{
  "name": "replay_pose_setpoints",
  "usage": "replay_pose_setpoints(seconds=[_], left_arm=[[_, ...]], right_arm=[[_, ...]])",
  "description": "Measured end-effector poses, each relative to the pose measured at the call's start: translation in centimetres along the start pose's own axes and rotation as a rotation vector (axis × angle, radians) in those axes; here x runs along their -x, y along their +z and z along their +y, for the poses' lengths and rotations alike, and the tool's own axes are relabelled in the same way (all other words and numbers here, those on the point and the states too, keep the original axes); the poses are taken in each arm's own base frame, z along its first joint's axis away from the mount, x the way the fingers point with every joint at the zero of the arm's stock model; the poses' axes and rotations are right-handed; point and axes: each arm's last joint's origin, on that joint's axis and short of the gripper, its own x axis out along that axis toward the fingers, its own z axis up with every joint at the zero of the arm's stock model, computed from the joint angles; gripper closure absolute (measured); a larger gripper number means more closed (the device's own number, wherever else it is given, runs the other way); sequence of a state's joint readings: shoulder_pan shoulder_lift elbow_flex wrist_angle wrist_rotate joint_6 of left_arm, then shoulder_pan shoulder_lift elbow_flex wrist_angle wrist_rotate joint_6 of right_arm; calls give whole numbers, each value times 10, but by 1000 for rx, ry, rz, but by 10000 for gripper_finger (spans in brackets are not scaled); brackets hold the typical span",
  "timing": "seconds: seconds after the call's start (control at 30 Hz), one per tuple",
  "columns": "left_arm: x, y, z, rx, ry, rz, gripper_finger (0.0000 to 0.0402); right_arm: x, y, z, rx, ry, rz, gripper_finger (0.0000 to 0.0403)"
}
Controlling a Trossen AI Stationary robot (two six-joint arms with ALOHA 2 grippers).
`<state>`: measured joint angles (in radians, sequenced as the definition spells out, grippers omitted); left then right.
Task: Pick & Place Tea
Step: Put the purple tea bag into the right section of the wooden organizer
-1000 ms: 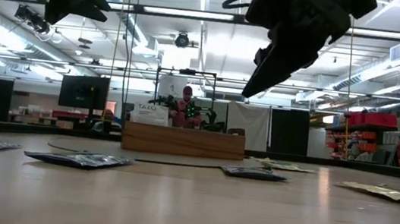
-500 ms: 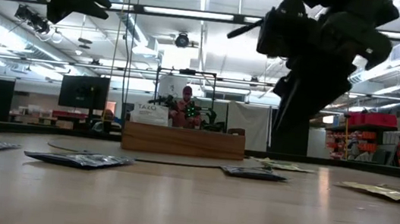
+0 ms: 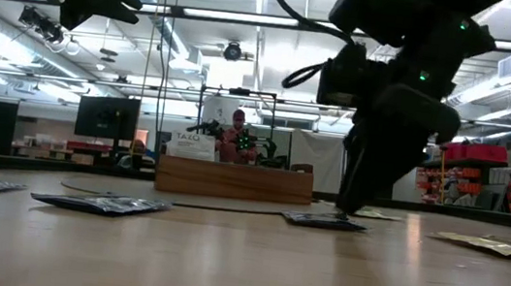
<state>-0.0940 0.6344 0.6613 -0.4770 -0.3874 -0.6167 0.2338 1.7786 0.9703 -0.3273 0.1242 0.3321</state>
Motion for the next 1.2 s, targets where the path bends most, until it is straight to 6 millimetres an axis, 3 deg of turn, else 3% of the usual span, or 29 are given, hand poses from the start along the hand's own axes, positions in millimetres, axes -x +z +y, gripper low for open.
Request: replay_pose_setpoints(seconds=[0.5, 0.8, 0.97, 1.2], left_arm=[[0, 0, 0, 1, -1, 1, 275], [0, -1, 0, 6, -3, 9, 275], [0, -1, 0, 5, -3, 9, 275], [0, -1, 0, 6, -3, 10, 275]], right_arm=[[-9, 7, -13, -8, -27, -30, 167], [-22, 1, -4, 16, -33, -3, 197], [-23, 0, -5, 12, -32, 6, 242], [-23, -1, -5, 12, -32, 14, 354]])
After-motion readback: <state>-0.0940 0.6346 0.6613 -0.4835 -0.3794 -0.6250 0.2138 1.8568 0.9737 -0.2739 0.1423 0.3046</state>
